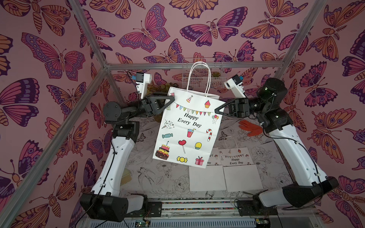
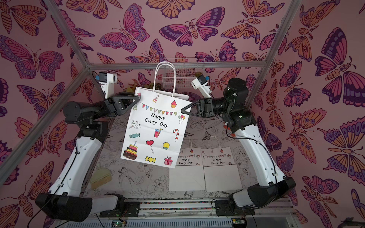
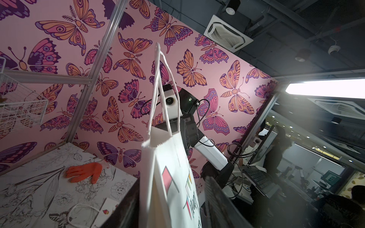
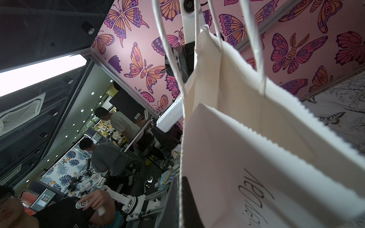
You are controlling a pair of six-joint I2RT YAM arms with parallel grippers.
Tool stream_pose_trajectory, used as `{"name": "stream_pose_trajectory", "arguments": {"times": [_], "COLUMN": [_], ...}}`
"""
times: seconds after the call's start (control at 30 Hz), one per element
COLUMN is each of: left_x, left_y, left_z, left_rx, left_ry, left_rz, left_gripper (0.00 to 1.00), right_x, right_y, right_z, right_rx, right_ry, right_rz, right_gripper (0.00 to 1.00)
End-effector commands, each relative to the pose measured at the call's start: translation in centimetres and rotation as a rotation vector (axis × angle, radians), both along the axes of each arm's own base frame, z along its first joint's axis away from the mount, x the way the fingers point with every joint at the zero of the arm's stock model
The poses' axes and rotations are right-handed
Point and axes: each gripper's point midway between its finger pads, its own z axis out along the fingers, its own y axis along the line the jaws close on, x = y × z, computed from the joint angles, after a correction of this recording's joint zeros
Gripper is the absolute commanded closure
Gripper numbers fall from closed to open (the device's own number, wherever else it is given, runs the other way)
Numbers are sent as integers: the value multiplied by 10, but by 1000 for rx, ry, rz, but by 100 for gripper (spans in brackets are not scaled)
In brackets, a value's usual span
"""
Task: Put away the paper bag
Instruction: Press the paper bag.
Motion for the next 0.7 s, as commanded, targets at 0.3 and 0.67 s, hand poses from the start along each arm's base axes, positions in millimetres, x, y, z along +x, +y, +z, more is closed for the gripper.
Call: {"name": "stream_pose_trajectory", "arguments": {"times": [0.3,0.67], "left_x": [-5,-5], "left_y": [-1,2], "left_z": [-6,-12], "left_rx": [30,18], "left_ry": [-13,19], "left_rz": [-4,31], "left_gripper": [82,100], "right_x": [-2,-1], "right_y": [0,-12], "right_z": [5,15], "right_rx": [9,27], "right_ry": [-28,-54], "right_rz": [-9,-102], "right_gripper": [100,75]}}
